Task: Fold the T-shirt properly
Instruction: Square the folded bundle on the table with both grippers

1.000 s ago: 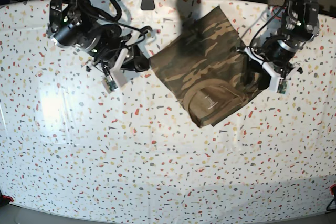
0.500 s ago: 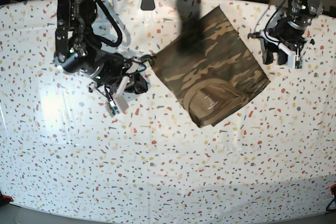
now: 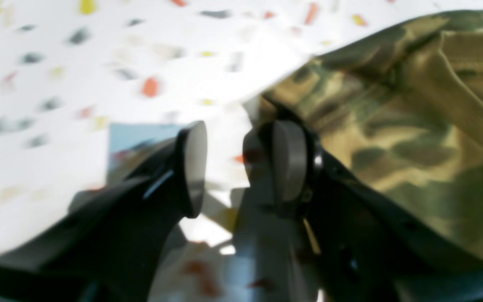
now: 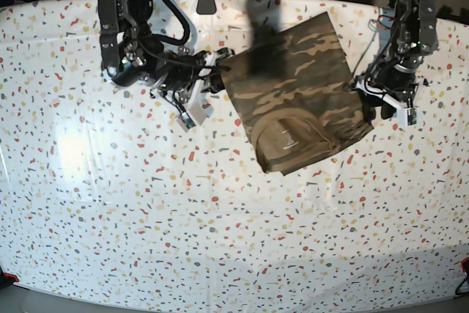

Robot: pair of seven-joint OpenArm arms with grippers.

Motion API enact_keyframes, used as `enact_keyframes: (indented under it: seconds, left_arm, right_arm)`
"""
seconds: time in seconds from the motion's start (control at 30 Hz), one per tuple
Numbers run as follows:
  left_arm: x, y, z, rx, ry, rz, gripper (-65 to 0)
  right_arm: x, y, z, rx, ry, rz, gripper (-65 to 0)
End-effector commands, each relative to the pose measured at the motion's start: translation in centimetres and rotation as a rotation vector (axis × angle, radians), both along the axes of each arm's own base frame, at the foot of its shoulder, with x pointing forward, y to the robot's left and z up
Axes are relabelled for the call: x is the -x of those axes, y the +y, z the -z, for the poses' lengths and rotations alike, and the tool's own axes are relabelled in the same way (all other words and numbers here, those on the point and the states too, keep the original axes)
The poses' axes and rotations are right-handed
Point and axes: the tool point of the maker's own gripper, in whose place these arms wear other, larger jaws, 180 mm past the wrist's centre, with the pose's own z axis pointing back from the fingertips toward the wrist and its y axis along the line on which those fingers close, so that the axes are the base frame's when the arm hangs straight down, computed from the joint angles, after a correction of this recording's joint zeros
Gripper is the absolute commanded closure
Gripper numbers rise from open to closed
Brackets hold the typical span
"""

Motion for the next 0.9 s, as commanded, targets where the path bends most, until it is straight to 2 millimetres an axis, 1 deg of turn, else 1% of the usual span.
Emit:
enact_keyframes:
  seconds: [0.0,0.1,0.2,0.27,0.33,0.4,0.47,0.57,0.7,0.87]
  left_arm:
    - [0.3,-1.7,0.4,0.02,0.034,0.049,-25.1]
    - [-0.4,-4.1,0.0,0.038,0.019,0.105,-25.1]
    - [-0.9,-6.3,-0.4,0.047,0.01,0.162,-25.1]
    - [-1.1,-7.3,-0.6,0.049,0.004,0.18,-25.1]
    - [-1.3,-7.9,-0.6,0.035,-0.002,0.185,-25.1]
    - [-1.7,-8.0,-0.8,0.005,-0.012,0.195,-25.1]
    - [-2.0,-7.4,-0.8,-0.036,-0.014,0.191,-25.1]
    - [-2.9,-5.3,-1.0,-0.109,-0.022,0.158,-25.1]
    - [-4.0,-2.5,-1.8,-0.173,-0.041,0.129,-25.1]
    - [-5.0,0.7,-3.0,-0.185,-0.059,0.054,-25.1]
  right_arm:
    - [-0.4,0.3,-1.0,-0.021,-0.036,-0.003,0.0]
    - [1.5,0.7,-0.8,-0.046,-0.008,-0.004,0.0]
    - [2.9,1.7,-1.6,-0.124,0.005,0.0,0.0]
    - [3.5,2.0,-2.1,-0.15,0.004,0.001,0.0]
    - [4.0,2.0,-2.2,-0.146,0.001,-0.002,0.0]
    - [4.2,1.7,-2.0,-0.115,-0.004,-0.005,0.0]
    - [4.3,1.2,-1.9,-0.083,-0.012,-0.002,0.0]
    - [3.9,0.2,-2.0,-0.06,-0.024,0.019,0.0]
    - [3.3,-1.3,-2.1,-0.046,-0.033,0.063,0.0]
    - [2.7,-3.1,-2.1,-0.028,-0.042,0.115,0.0]
